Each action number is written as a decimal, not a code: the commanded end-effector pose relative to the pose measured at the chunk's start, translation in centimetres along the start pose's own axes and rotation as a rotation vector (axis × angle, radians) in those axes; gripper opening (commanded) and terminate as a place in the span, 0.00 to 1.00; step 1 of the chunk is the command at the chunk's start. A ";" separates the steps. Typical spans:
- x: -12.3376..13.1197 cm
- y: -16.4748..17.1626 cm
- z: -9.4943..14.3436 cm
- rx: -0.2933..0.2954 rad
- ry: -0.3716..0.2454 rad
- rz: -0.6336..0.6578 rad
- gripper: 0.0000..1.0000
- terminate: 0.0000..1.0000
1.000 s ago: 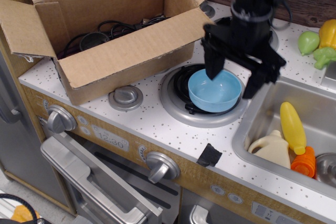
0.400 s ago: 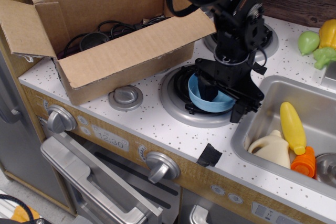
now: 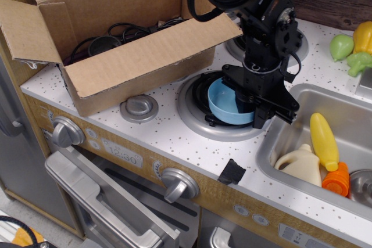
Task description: Pick up bowl and put in small4fbox
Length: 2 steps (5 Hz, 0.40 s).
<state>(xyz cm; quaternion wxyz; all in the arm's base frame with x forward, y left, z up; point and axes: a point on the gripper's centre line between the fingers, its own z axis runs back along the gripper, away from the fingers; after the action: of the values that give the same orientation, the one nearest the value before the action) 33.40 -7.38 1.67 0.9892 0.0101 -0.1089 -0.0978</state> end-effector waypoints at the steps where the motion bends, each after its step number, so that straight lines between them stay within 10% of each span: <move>1: 0.3 -3.8 4.4 0.011 0.039 0.126 0.00 0.00; 2: -0.1 -5.0 7.0 0.028 0.094 0.186 0.00 0.00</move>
<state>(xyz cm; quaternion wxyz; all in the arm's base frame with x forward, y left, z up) 29.78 -11.54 6.92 0.9989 0.0387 -0.0237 -0.0086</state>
